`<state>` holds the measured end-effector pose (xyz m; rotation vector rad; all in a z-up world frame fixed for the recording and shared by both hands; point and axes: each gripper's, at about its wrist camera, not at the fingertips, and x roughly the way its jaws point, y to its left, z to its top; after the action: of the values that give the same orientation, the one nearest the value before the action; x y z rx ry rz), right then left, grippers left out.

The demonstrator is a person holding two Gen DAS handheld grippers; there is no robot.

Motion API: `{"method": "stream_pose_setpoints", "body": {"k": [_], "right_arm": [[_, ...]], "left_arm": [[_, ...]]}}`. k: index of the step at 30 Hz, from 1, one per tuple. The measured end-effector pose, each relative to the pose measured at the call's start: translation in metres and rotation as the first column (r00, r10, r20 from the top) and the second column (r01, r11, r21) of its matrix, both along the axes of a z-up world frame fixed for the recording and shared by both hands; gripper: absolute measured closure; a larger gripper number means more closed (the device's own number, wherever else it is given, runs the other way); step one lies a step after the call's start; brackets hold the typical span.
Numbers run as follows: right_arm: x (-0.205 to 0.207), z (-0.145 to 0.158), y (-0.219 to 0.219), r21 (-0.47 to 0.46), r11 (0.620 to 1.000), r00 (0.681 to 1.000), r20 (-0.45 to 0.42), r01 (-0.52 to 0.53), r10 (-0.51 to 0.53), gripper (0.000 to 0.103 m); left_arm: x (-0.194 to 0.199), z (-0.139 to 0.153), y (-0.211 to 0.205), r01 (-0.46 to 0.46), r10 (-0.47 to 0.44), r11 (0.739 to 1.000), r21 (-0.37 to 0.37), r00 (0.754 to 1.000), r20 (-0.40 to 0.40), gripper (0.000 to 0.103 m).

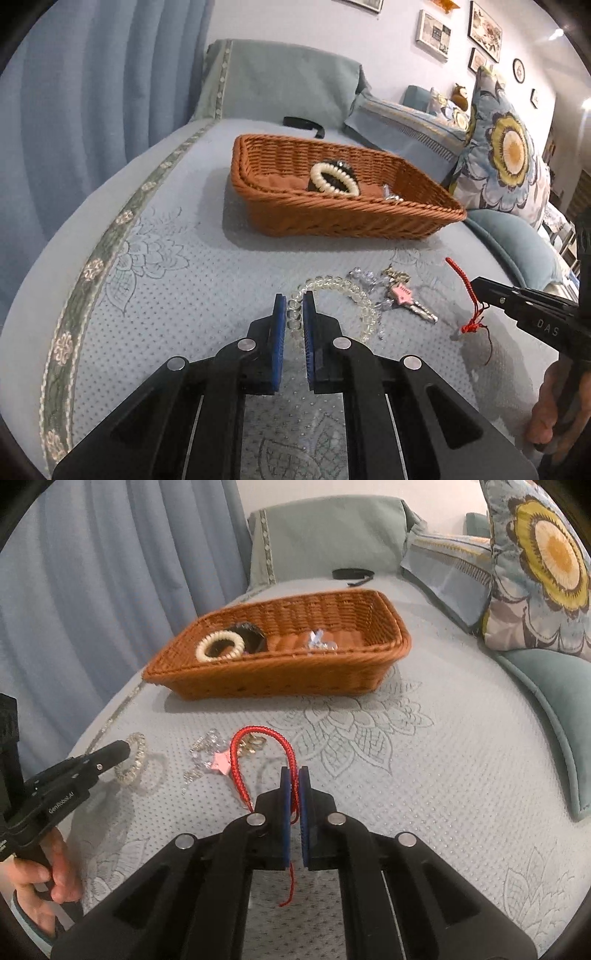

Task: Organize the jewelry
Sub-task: 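Carry the bracelet and red string over the basket with both tools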

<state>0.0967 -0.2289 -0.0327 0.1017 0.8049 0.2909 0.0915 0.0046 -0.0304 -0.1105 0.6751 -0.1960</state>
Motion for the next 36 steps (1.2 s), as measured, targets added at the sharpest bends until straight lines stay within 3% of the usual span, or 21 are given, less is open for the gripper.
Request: {"method": "stream_pose_setpoints", "body": {"k": [13,21,24,28,31,36], "right_arm": [[-0.002,0.038,-0.006,0.08,0.997,0.994,0.105,0.021,-0.029,0.1],[0.046,0.08,0.006,0.044,0.999,0.985,0.171,0.021,-0.028,0.1],[0.076,0.09,0.011,0.011,0.999,0.981,0.19,0.038,-0.04,0.1],[0.112,0.083,0.015,-0.042,0.997,0.98,0.191,0.064,-0.055,0.1],[0.139,0.065,0.019,-0.097,0.992,0.986,0.153,0.078,-0.062,0.1],[0.168,0.036,0.016,-0.077,0.994,0.995,0.058,0.083,-0.078,0.1]], "left_arm": [[-0.007,0.041,-0.01,0.053,-0.05,0.998,-0.025,0.992,0.114,0.096],[0.028,0.087,-0.014,0.044,-0.038,0.999,-0.025,0.977,0.21,0.096],[0.054,0.095,-0.016,0.034,-0.023,0.998,-0.049,0.977,0.212,0.096],[0.093,0.089,-0.018,0.022,-0.013,0.999,-0.049,0.982,0.191,0.096],[0.121,0.069,-0.026,0.008,-0.01,1.0,0.011,0.989,0.148,0.096],[0.138,0.046,-0.031,0.005,-0.009,0.999,0.038,0.994,0.108,0.096]]}}
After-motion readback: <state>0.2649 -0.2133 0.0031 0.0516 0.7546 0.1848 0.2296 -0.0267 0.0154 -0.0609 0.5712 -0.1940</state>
